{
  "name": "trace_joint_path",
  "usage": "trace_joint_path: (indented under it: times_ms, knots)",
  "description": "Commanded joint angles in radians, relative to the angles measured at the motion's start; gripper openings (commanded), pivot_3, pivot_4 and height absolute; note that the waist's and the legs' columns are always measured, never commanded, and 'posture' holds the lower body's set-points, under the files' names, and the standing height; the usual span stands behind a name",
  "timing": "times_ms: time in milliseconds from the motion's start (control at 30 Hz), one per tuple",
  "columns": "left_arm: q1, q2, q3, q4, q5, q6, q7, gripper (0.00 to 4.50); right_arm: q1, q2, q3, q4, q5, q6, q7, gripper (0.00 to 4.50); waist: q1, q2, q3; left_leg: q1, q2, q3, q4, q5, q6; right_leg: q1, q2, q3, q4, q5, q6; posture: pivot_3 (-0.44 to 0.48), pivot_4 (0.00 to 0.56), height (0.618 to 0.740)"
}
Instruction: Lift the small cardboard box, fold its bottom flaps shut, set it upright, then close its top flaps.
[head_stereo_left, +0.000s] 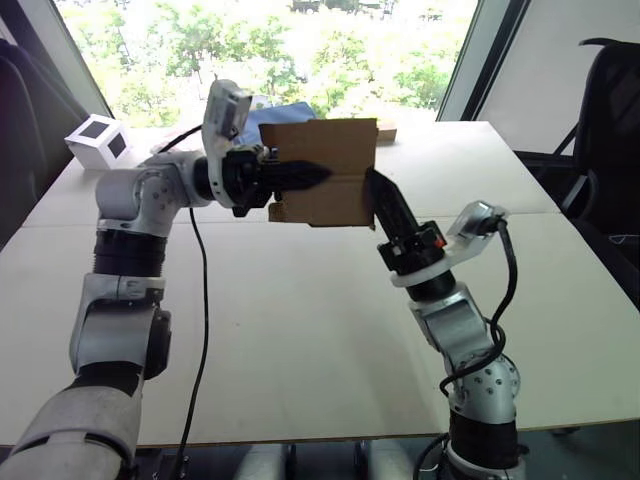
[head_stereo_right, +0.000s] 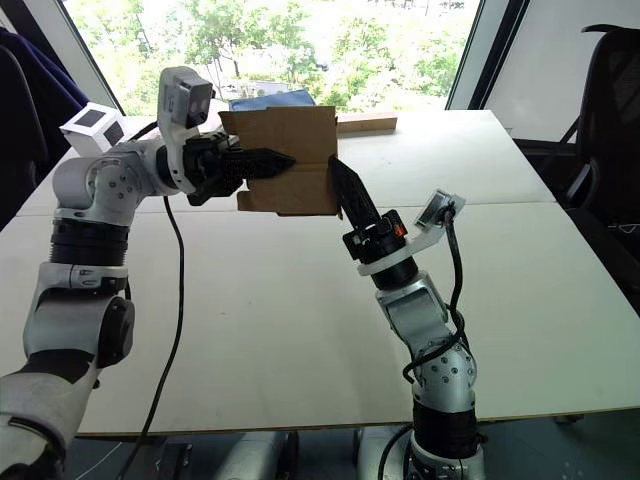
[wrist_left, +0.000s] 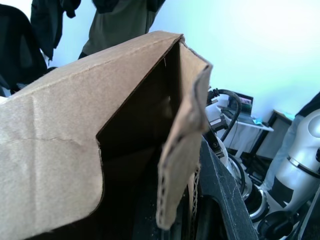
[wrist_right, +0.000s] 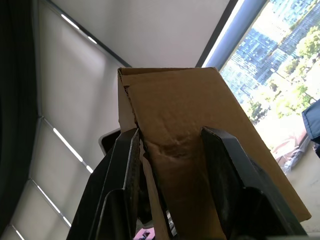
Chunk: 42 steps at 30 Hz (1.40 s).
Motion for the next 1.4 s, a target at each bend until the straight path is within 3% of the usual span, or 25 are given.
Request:
trace_joint_path:
  times_ms: [33,267,933,1400]
  knots:
    - [-0.022,0.015,0.020,-0.017,-0.016,-0.008,-0.006,0.00,0.015,-0.025,-0.046,-0.062,0.045,-0.009,-0.004,1.93,0.000,0.000,0.000,0.000,0.000,0.000,0.000,0.000,0.000,0.000,0.000,0.000,0.000,0.000,0.000,0.000,0.150,0.740]
    - [-0.029,0.028,0.025,-0.014,-0.021,-0.003,-0.007,0.00,0.064,-0.072,-0.105,-0.072,0.071,-0.017,-0.015,1.93,0.000,0.000,0.000,0.000,0.000,0.000,0.000,0.000,0.001,0.000,0.000,0.000,0.000,0.000,0.000,0.000,0.150,0.740]
    - [0.000,0.019,0.007,-0.059,-0.029,-0.005,-0.010,0.00,0.059,0.042,0.000,-0.047,0.093,-0.011,-0.032,1.93,0.000,0.000,0.000,0.000,0.000,0.000,0.000,0.000,0.000,0.000,0.000,0.000,0.000,0.000,0.000,0.000,0.150,0.740]
    - [-0.010,-0.009,-0.005,-0.037,-0.016,-0.035,-0.006,0.00,0.024,0.032,0.075,-0.042,0.093,0.038,-0.026,1.93,0.000,0.000,0.000,0.000,0.000,0.000,0.000,0.000,0.000,0.000,0.000,0.000,0.000,0.000,0.000,0.000,0.150,0.740]
